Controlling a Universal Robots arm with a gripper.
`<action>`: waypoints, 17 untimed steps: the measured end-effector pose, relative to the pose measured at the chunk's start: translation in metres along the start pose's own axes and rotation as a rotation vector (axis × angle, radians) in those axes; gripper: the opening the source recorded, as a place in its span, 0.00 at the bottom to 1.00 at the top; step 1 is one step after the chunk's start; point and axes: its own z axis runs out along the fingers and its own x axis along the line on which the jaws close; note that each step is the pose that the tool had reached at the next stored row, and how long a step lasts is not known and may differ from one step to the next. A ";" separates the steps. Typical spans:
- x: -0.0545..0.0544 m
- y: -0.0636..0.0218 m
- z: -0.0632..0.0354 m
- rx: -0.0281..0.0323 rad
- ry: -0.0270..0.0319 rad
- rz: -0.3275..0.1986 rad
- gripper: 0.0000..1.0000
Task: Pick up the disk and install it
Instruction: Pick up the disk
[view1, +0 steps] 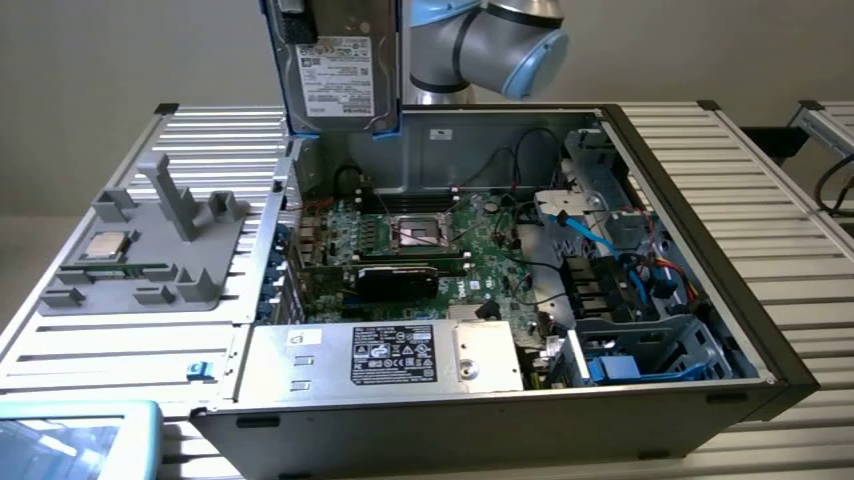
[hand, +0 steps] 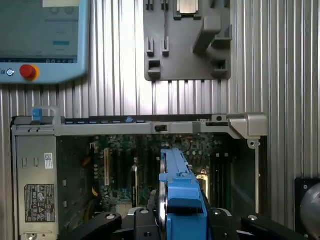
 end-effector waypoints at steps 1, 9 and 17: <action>0.002 -0.0033 -0.0003 -0.0003 0.0000 0.000 0.37; 0.011 -0.0358 -0.0048 -0.0009 0.0001 0.000 0.37; 0.013 -0.0539 -0.0067 -0.0009 0.0011 0.000 0.37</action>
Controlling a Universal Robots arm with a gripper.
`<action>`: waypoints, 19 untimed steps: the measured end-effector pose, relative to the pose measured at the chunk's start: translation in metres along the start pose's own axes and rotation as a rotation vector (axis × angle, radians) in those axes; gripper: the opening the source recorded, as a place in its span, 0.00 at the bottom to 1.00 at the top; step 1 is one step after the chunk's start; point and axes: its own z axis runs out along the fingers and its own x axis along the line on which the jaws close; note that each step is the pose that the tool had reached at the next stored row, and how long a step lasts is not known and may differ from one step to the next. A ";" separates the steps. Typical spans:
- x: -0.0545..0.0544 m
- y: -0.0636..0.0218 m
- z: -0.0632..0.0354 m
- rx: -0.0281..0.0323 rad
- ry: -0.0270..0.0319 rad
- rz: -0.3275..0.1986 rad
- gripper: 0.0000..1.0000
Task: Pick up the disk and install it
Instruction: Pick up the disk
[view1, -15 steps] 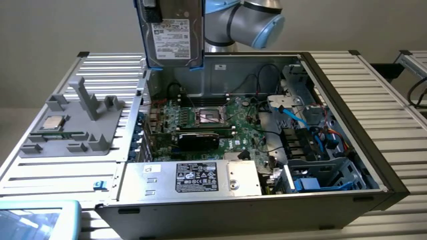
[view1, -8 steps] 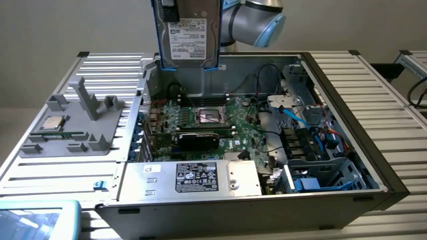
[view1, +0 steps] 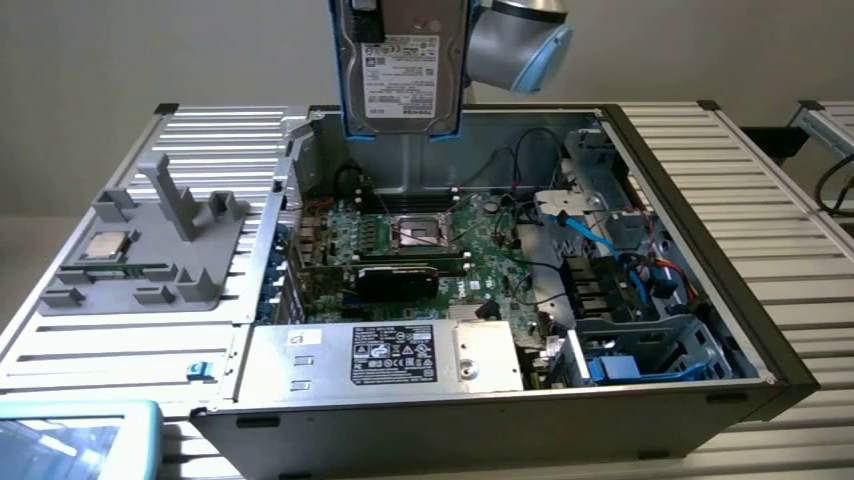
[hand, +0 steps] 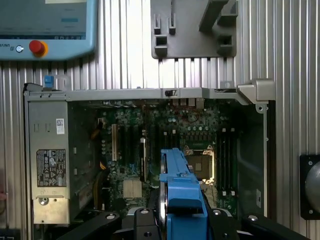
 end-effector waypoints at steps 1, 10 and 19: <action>0.000 0.0000 0.0000 0.0000 0.0000 0.000 0.37; 0.000 -0.0231 0.0001 0.0001 0.0028 0.000 0.37; 0.012 -0.0440 0.0003 0.0003 0.0092 0.000 0.37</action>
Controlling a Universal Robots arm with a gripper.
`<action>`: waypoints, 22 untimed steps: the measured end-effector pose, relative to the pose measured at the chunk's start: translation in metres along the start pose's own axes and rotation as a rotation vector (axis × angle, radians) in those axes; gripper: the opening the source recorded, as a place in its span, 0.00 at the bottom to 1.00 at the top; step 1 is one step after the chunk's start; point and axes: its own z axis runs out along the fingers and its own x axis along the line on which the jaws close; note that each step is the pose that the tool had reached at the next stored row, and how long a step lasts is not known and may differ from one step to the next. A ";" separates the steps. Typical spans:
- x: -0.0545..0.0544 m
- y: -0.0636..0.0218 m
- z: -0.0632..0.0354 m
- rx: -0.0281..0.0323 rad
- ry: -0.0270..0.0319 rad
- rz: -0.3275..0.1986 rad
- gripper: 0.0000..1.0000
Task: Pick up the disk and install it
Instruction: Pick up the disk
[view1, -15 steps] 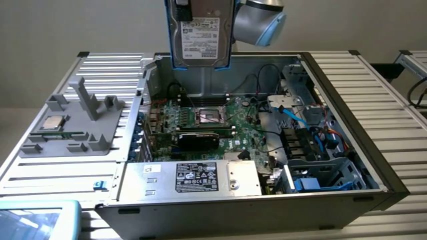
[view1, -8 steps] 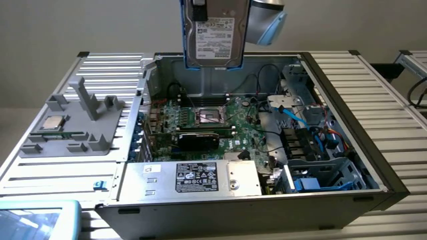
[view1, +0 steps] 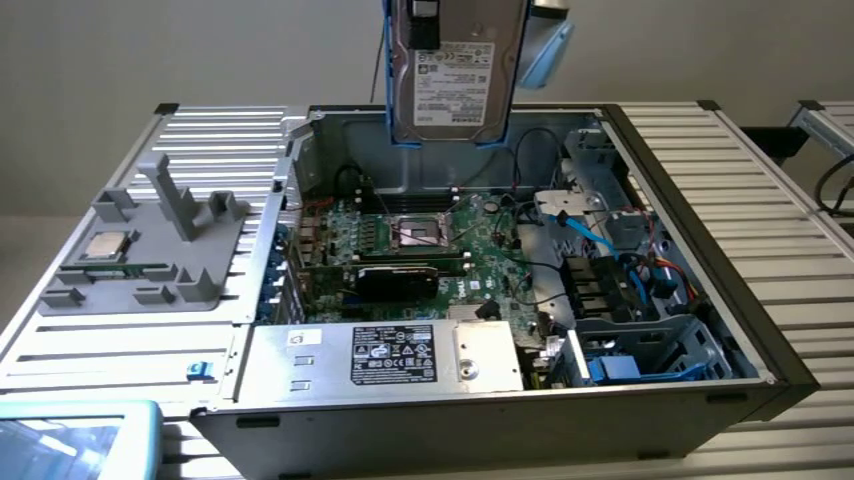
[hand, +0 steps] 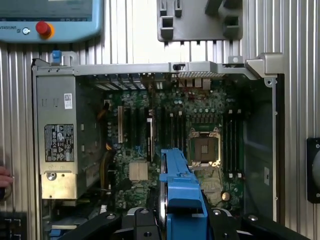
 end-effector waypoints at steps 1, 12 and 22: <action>0.002 -0.0017 0.0000 0.0000 0.0007 0.000 0.37; 0.012 -0.0146 0.0006 0.0031 0.0343 0.000 0.37; 0.029 -0.0381 0.0010 0.0039 0.0405 0.000 0.37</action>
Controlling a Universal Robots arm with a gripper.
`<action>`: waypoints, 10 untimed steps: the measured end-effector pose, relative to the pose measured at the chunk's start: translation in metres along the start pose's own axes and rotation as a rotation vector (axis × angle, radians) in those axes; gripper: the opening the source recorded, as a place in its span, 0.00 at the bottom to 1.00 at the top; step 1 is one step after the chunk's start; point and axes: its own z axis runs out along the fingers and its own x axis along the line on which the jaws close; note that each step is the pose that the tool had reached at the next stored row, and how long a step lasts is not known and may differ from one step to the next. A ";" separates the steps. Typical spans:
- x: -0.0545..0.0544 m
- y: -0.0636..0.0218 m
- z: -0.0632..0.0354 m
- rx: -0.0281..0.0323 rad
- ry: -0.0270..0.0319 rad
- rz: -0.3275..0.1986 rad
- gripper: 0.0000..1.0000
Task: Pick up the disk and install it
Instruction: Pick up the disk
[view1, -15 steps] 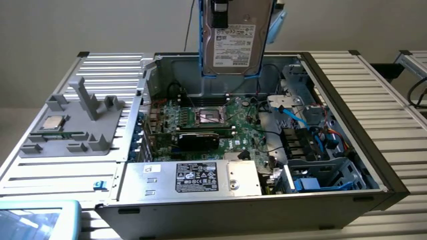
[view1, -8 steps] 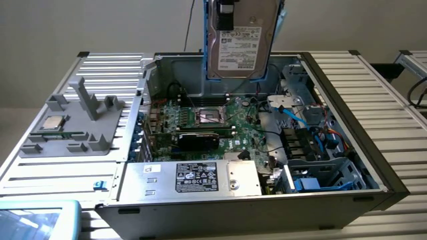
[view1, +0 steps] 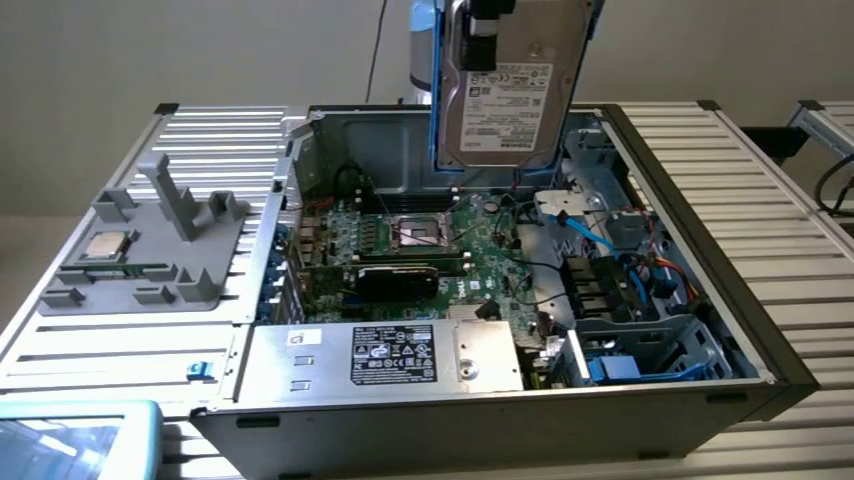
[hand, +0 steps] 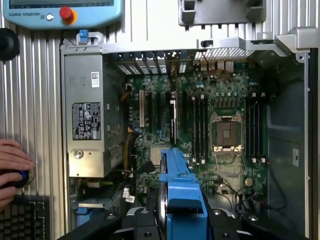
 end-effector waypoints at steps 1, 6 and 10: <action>0.001 -0.0039 0.0000 -0.0001 0.0000 0.000 0.37; 0.007 -0.0237 -0.0006 -0.0015 0.0002 0.000 0.37; 0.014 -0.0386 -0.0007 -0.0036 0.0003 0.000 0.37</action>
